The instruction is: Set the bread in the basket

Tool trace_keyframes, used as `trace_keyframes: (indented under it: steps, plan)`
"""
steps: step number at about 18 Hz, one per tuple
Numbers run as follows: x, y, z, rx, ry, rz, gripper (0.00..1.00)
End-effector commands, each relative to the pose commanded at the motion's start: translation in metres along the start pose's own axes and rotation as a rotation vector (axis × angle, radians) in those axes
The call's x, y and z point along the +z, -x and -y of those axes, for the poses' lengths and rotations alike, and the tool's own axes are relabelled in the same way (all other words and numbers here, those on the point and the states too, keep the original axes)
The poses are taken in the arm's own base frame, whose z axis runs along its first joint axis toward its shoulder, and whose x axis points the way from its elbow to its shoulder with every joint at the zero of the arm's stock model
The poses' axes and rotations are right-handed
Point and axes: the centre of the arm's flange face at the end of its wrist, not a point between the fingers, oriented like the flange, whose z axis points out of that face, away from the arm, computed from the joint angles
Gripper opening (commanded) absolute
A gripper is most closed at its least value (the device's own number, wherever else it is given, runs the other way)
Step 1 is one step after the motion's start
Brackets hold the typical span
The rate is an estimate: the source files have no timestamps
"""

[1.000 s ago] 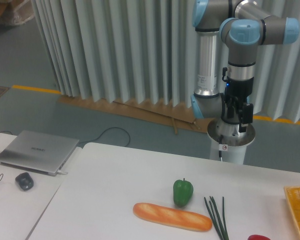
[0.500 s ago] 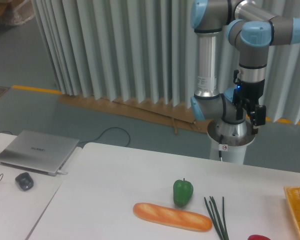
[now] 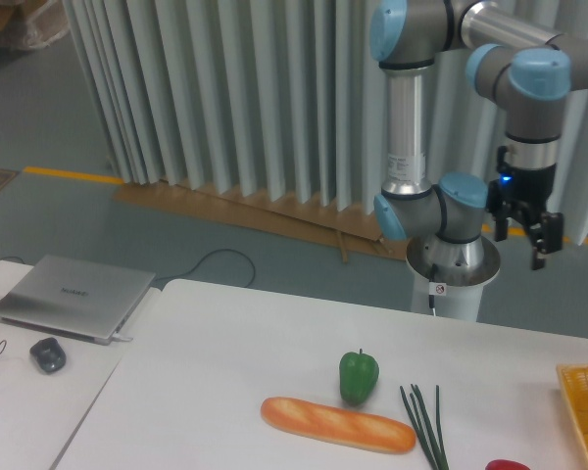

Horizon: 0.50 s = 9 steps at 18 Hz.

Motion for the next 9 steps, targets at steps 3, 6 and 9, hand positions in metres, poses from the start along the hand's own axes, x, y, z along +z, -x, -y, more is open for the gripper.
trace_keyframes:
  steps: [3, 6, 9]
  plan:
    - [0.002, 0.006, -0.009, 0.000, 0.000, -0.004, 1.00]
    - [0.013, 0.019, -0.016, -0.009, 0.000, -0.022, 1.00]
    - [0.016, 0.030, -0.015, -0.006, 0.000, -0.012, 1.00]
